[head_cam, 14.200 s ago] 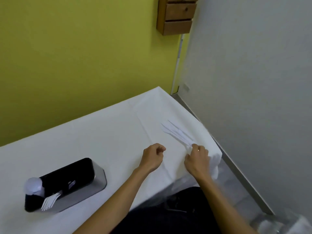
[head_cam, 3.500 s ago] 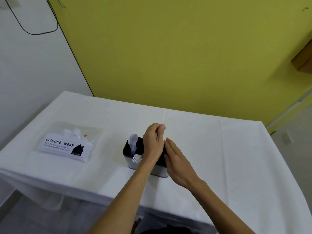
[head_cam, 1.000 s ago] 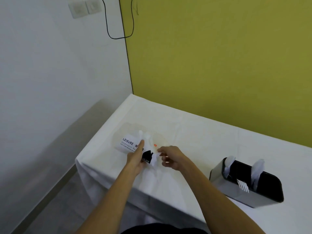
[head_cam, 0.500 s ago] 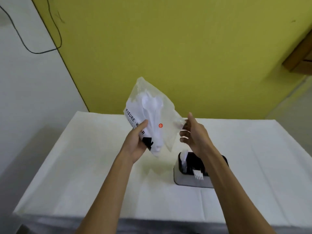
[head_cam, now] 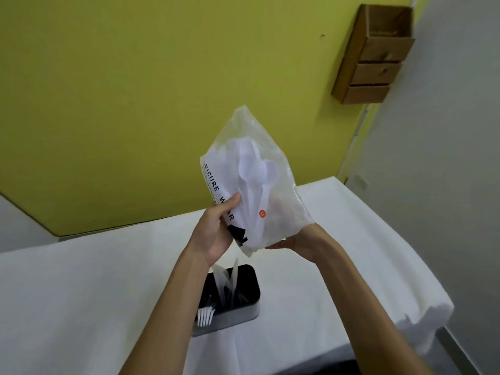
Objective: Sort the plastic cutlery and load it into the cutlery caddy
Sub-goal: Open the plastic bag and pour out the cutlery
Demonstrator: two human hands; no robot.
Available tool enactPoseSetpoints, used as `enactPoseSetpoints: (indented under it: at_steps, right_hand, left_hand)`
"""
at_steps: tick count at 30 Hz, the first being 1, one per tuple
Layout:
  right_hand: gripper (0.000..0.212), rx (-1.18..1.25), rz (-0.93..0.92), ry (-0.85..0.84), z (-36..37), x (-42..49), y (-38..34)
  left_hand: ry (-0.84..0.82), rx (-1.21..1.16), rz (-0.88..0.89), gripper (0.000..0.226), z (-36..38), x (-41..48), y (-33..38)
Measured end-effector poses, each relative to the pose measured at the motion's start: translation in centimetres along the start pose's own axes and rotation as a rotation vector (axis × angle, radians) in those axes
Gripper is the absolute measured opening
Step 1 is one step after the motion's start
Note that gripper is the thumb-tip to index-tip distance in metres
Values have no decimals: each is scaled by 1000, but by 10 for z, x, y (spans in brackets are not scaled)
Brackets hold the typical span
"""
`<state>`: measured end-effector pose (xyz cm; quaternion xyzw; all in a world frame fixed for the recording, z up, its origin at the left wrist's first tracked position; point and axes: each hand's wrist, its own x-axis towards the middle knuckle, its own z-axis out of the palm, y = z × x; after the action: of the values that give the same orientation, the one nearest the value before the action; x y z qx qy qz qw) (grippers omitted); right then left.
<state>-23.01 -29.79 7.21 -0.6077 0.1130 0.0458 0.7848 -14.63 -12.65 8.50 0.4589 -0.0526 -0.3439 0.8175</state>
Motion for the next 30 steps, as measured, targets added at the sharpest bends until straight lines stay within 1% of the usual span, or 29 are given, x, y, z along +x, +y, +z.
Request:
enactPoseSetpoints:
  at_steps: [2, 4, 7, 9, 10, 13, 15, 17, 18, 20, 22, 24, 26, 28, 30]
  right_hand:
    - [34, -1, -12, 19, -24, -3, -3]
    - [36, -3, 22, 26, -47, -4, 1]
    - [17, -43, 100, 46, -83, -4, 14]
    - [9, -143, 158, 148, -110, -3, 30]
    - [9, -210, 198, 183, -122, -2, 36]
    - [13, -374, 313, 283, -156, -9, 52]
    - [16, -407, 326, 381, -178, -17, 64]
    - [19, -466, 306, 512, -203, -25, 80]
    - [21, -495, 287, 581, -213, -29, 88]
    - [20, -520, 268, 684, -229, -38, 98]
    - [15, -545, 271, 699, -236, -45, 105]
    - [12, -572, 308, 672, -239, -50, 113]
    - [15, -563, 342, 666, -240, -53, 119]
    - [20, -545, 364, 682, -242, -56, 126]
    - [21, -524, 379, 708, -243, -61, 129]
  left_hand:
    - [-10, -18, -21, 42, 19, 13, -8]
    - [-6, -47, -54, 42, 33, 26, -22]
    - [47, -73, -122, 44, 46, 44, -53]
    - [93, -95, -176, 46, 50, 52, -76]
    - [123, -93, -211, 45, 50, 56, -86]
    - [243, -63, -314, 40, 47, 65, -116]
    - [335, 1, -386, 47, 38, 72, -133]
    - [450, 155, -449, 55, 26, 80, -151]
    - [538, 259, -456, 50, 23, 83, -158]
    - [681, 446, -417, 40, 22, 85, -171]
    - [745, 616, -380, 38, 18, 87, -185]
    - [783, 691, -355, 33, 18, 90, -195]
    - [805, 788, -327, 39, 18, 93, -199]
    - [853, 1012, -282, 53, 18, 97, -202]
    - [865, 1189, -157, 67, 25, 99, -205]
